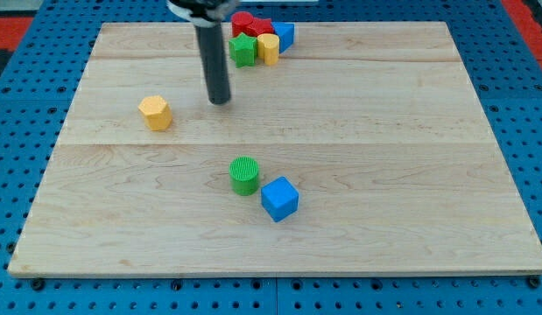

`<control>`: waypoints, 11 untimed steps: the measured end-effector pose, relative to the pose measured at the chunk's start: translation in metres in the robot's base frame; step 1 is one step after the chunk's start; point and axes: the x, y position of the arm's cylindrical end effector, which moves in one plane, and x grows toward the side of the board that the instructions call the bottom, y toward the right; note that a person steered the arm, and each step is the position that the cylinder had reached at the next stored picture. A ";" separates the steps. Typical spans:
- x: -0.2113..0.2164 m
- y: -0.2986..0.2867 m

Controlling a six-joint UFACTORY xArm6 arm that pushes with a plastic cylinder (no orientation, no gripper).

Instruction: Move the hexagon to the top left

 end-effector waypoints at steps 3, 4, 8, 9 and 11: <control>-0.021 -0.176; -0.031 -0.194; -0.042 -0.106; -0.022 -0.072; 0.046 -0.084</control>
